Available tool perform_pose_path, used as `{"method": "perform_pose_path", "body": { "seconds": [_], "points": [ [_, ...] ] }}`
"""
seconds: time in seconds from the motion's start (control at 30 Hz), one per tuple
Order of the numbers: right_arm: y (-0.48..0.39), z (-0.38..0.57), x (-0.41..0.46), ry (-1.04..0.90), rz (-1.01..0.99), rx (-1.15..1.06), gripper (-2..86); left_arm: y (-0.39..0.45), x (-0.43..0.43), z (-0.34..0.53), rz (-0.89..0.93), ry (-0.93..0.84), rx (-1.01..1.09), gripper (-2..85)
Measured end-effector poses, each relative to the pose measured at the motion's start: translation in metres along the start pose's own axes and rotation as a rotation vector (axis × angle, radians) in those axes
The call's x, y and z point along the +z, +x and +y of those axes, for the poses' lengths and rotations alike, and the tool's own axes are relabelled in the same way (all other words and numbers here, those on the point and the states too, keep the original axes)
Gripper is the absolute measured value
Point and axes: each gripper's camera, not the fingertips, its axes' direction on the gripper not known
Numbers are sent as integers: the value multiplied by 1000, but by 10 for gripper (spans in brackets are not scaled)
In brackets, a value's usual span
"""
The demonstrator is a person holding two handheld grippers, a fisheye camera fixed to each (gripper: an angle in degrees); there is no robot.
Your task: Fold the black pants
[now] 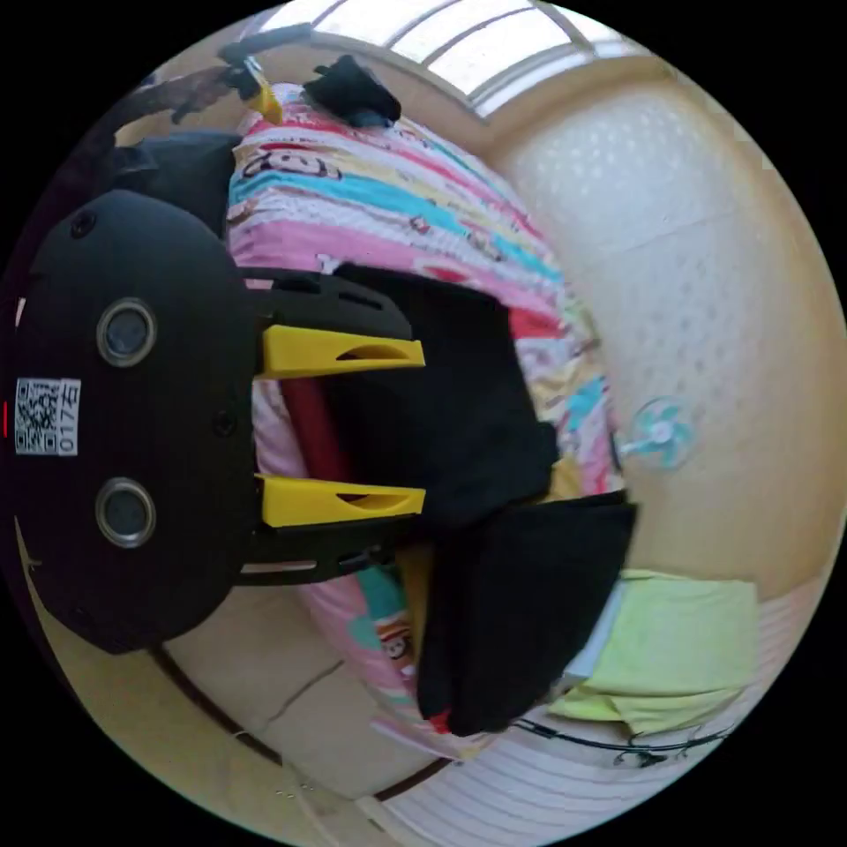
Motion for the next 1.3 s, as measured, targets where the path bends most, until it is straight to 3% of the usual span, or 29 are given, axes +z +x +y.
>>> {"method": "perform_pose_path", "body": {
  "seconds": [0.13,0.2,0.37,0.43,0.5,0.6,0.67,0.73,0.83,1.0,1.17,1.3],
  "points": [
    [-20,-9,-20,84,-22,41,57,1,27,37,21,-97,-65,116],
    [-50,-34,-43,209,-381,-46,36,-1,25,50,19,-99,-87,112],
    [-210,-92,-52,170,-692,-404,26,6,-11,71,-26,8,-89,106],
    [-288,-90,-48,95,-832,-620,23,15,-22,78,-41,67,-73,103],
    [-382,-65,-24,-125,-1100,-868,19,22,-26,87,-66,108,-72,101],
    [-456,11,-8,-402,-1357,-1180,11,25,-17,99,-110,90,-126,107],
    [-464,52,-6,-487,-1487,-1263,7,27,-15,112,-92,90,-150,109],
    [-451,78,-4,-523,-1486,-1234,6,31,-14,123,-125,98,-150,109],
    [-385,100,-15,-406,-1390,-1098,6,37,3,127,-216,33,-113,112],
    [-224,108,-36,-284,-1072,-762,7,66,63,66,-177,-32,75,119],
    [-126,108,-68,-211,-915,-559,16,125,186,-55,-287,-109,335,136],
    [-88,108,-89,-165,-885,-457,27,131,296,-111,-417,-267,366,134]
  ]
}}
